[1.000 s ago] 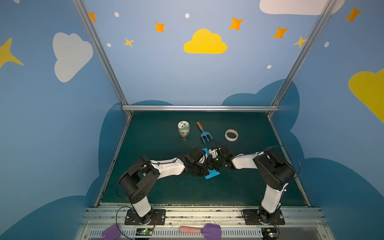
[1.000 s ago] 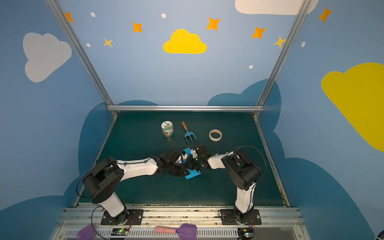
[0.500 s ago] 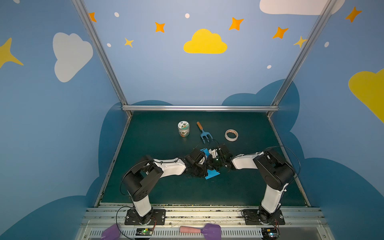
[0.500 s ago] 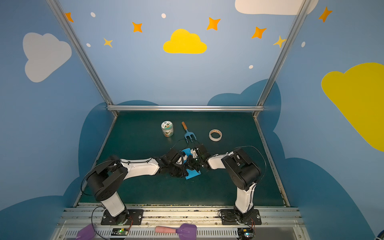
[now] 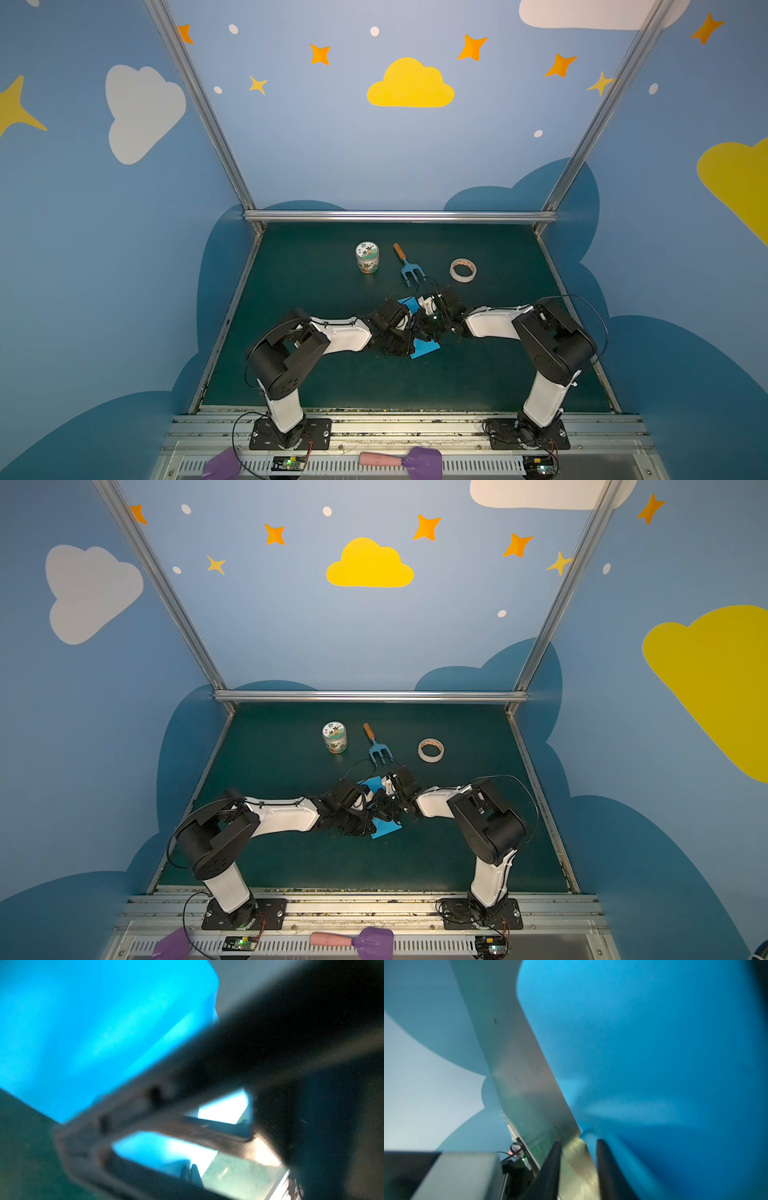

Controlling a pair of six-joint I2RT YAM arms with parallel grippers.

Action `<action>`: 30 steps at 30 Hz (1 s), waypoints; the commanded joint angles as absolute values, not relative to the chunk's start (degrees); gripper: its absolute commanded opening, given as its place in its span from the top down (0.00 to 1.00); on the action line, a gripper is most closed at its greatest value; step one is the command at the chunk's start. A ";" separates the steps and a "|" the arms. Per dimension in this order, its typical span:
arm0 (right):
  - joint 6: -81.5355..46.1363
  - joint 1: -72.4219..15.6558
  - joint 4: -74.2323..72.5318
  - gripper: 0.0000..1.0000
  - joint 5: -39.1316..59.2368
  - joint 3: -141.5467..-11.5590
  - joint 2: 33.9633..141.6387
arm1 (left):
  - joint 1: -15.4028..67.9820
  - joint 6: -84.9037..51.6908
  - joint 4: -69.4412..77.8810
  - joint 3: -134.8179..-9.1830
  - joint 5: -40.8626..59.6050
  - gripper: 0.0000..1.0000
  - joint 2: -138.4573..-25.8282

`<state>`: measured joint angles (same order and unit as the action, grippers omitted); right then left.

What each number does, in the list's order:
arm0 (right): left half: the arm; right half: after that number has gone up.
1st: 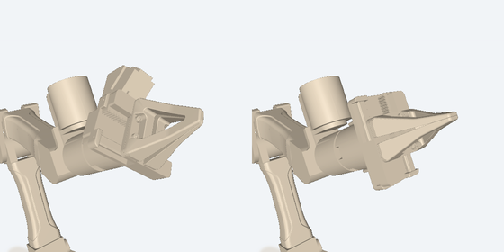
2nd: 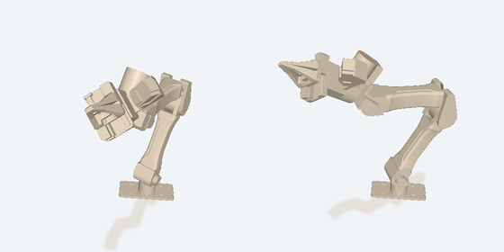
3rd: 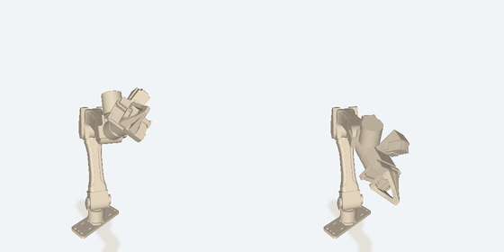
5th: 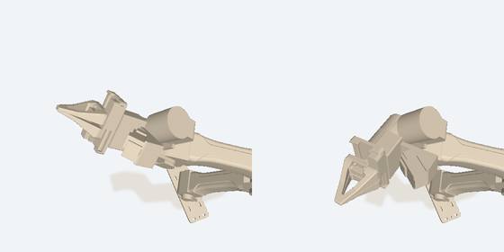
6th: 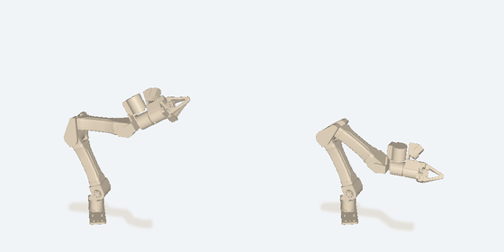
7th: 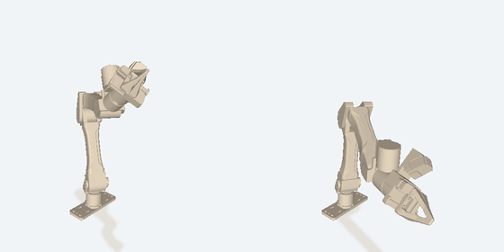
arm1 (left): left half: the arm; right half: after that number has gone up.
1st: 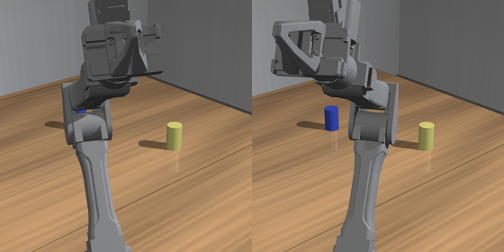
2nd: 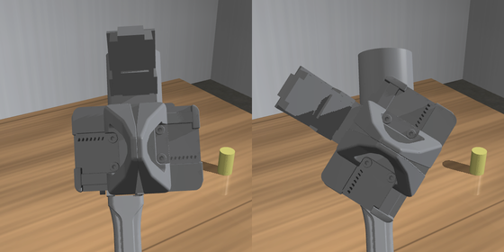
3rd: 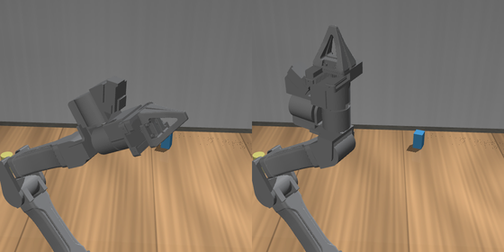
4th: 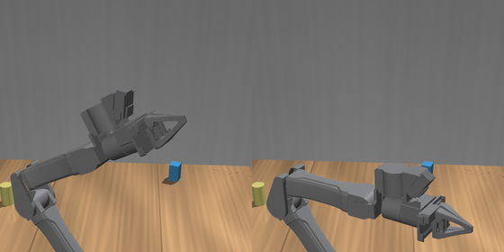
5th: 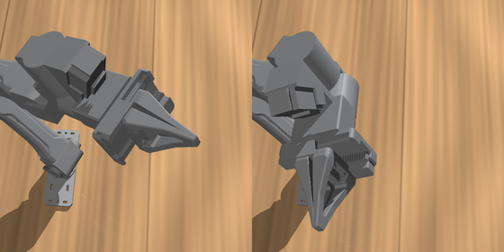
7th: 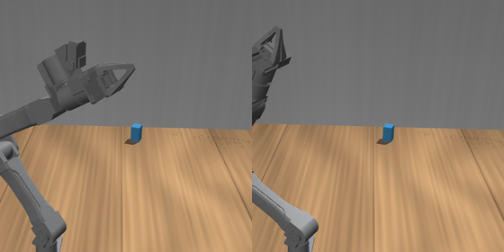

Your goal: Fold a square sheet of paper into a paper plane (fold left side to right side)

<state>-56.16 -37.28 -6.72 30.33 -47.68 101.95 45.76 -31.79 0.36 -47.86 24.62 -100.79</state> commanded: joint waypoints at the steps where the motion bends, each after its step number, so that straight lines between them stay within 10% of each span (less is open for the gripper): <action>1: -52.23 -34.83 1.53 0.57 28.84 -50.23 96.17 | 45.97 -31.02 -1.41 -45.76 23.03 0.96 -101.79; 6: -46.91 -32.62 7.78 0.55 27.46 -49.23 89.56 | 45.96 -31.03 -1.23 -45.53 23.28 0.96 -101.69; 12: -43.94 -32.34 4.53 1.00 31.52 -42.90 87.58 | 45.97 -30.94 -1.36 -45.36 23.11 0.96 -101.15; 30: -48.52 -37.09 -8.44 1.00 32.12 -39.82 94.96 | 45.94 -30.89 -1.31 -45.42 23.65 0.96 -102.22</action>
